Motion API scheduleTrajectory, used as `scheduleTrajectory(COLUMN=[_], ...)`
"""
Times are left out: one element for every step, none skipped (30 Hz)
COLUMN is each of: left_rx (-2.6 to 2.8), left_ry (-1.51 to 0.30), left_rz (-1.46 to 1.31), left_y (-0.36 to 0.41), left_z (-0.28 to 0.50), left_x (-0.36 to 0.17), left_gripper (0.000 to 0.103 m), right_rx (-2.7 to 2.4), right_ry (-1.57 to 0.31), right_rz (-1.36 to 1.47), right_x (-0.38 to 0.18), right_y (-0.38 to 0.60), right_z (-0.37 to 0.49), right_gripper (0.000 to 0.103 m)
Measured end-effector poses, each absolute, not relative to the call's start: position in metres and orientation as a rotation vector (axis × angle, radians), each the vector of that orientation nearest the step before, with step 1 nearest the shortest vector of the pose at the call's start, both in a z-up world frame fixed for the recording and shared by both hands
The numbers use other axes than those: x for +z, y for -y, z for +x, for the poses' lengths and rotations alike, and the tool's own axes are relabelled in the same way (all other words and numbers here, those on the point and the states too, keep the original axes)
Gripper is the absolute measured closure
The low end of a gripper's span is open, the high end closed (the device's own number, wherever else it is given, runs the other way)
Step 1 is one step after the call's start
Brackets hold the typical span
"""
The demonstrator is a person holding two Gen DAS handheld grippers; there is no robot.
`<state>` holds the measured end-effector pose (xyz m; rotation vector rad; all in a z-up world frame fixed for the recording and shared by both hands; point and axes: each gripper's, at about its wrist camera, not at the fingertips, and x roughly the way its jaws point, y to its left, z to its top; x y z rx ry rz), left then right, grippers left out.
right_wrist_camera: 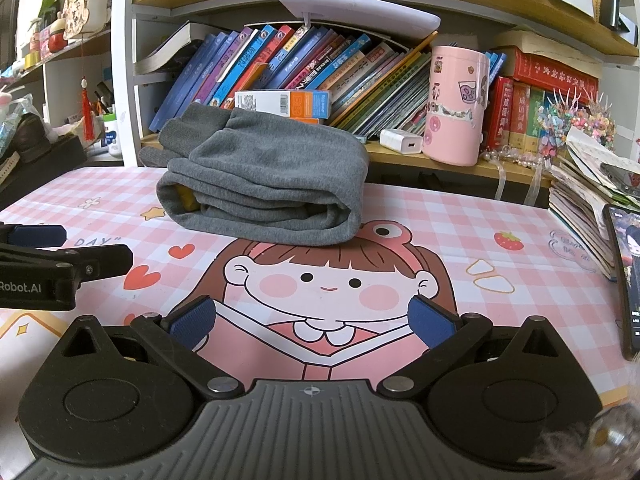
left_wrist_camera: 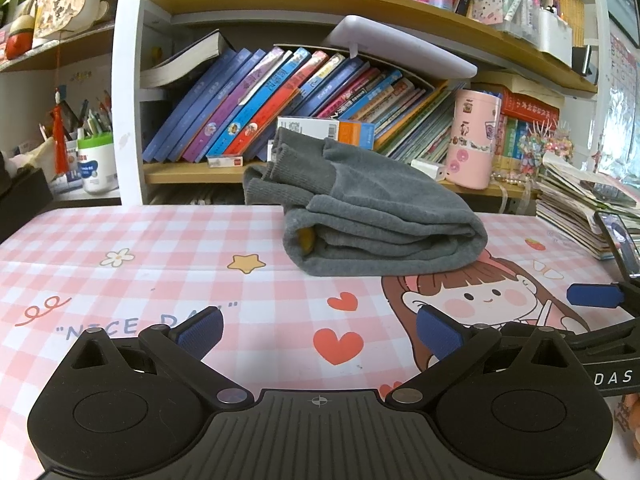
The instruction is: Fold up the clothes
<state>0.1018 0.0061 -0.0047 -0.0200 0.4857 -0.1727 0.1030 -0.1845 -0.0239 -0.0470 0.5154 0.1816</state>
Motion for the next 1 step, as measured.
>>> scheduleTrajectory(left_rx=[-0.174], left_ry=[-0.486], left_rz=[-0.020], left_y=[-0.0059], left_z=[0.1017], left_x=[-0.0048], left_gripper=[0.000], right_rx=[0.182], right_ry=[-0.517], right_rz=[-0.046], right_x=[-0.0240], right_y=[0.1849], right_z=[0.1035], right_gripper=[0.000])
